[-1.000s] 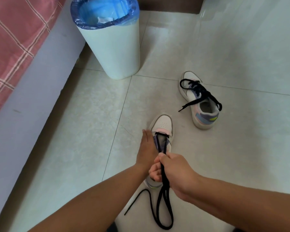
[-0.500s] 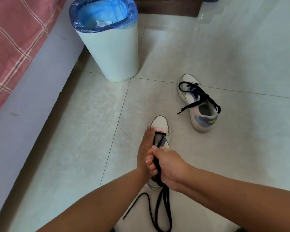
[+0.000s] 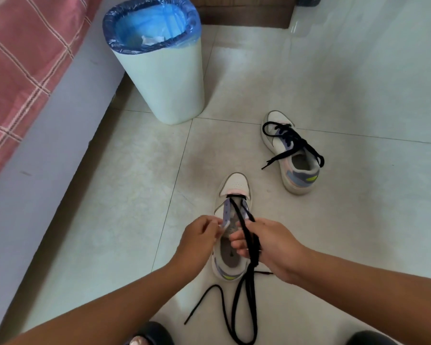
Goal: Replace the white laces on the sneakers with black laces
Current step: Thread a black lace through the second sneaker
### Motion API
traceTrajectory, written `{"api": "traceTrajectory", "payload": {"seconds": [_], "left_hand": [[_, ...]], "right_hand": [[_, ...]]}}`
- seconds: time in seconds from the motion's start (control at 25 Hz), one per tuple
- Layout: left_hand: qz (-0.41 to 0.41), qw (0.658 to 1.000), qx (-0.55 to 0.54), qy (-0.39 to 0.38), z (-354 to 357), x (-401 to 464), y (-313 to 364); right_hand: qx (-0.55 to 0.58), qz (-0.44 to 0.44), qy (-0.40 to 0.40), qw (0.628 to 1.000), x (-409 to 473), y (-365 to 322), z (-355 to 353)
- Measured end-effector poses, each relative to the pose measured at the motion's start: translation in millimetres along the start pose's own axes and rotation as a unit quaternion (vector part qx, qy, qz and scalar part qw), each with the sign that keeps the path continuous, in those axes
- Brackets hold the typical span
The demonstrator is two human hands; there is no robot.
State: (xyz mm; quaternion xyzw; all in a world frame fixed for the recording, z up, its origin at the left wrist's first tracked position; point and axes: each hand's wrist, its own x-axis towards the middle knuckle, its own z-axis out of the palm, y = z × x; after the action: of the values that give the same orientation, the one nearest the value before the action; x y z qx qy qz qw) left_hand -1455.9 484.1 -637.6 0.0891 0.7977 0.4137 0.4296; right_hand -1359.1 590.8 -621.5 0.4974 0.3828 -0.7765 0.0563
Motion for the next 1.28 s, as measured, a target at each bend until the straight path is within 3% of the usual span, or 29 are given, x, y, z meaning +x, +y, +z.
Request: {"api": "traceTrajectory", "payload": {"seconds": [0.16,0.24,0.32,0.4,0.48,0.56,0.64,0.72,0.76,0.88,0.96,1.12,1.2,1.28], "left_hand": [[-0.078,0.991,-0.009,-0.111,4.5,-2.3,5.7],[-0.075,0.991,-0.008,-0.109,9.1,-3.0,8.8],[-0.061,0.996,-0.01,-0.069,8.4,-4.2,13.8],[-0.023,0.998,0.032,-0.04,7.0,-5.9,17.3],[0.006,0.996,0.067,-0.059,12.4,-16.0,25.1],[0.027,0.985,0.045,-0.167,26.1,-29.4,31.6],[0.021,0.949,0.117,-0.291,37.0,-39.9,40.0],[0.002,0.93,0.179,-0.322,31.8,-37.0,45.1],[-0.004,0.932,0.184,-0.313,25.6,-34.3,50.0],[-0.079,0.962,0.011,-0.262,2.9,-26.5,53.4],[-0.144,0.947,-0.117,-0.262,-10.3,-27.6,49.0],[-0.184,0.925,-0.259,-0.208,-40.9,-35.7,41.7],[-0.182,0.935,-0.268,-0.141,-62.6,-33.0,36.2],[-0.124,0.978,-0.145,-0.08,-87.7,-27.9,30.3]], "right_hand": [[-0.101,0.033,-0.083,0.991,-7.7,6.3,-1.6],[-0.197,0.008,-0.052,0.979,-9.3,5.0,-4.0],[-0.22,-0.023,0.003,0.975,-11.9,-0.2,-8.1],[-0.165,-0.03,0.033,0.985,-17.3,-8.3,-16.3],[-0.078,-0.001,0.009,0.997,-29.4,-19.1,-23.5],[0.037,0.053,-0.041,0.997,-48.2,-28.2,-25.2],[0.12,0.087,-0.084,0.985,-69.8,-33.0,-19.6],[0.135,0.083,-0.118,0.98,-86.9,-31.7,-12.2],[0.122,0.071,-0.134,0.981,-92.3,-29.5,-8.5],[0.033,0.038,-0.157,0.986,-93.5,-18.1,1.7],[-0.07,0.042,-0.166,0.983,-86.3,-5.8,5.5],[-0.289,0.013,-0.144,0.946,-49.2,3.5,-4.7],[-0.374,-0.076,-0.078,0.921,-15.2,-9.0,-17.5],[-0.479,-0.196,0.027,0.855,20.9,-27.7,-29.9]]}}
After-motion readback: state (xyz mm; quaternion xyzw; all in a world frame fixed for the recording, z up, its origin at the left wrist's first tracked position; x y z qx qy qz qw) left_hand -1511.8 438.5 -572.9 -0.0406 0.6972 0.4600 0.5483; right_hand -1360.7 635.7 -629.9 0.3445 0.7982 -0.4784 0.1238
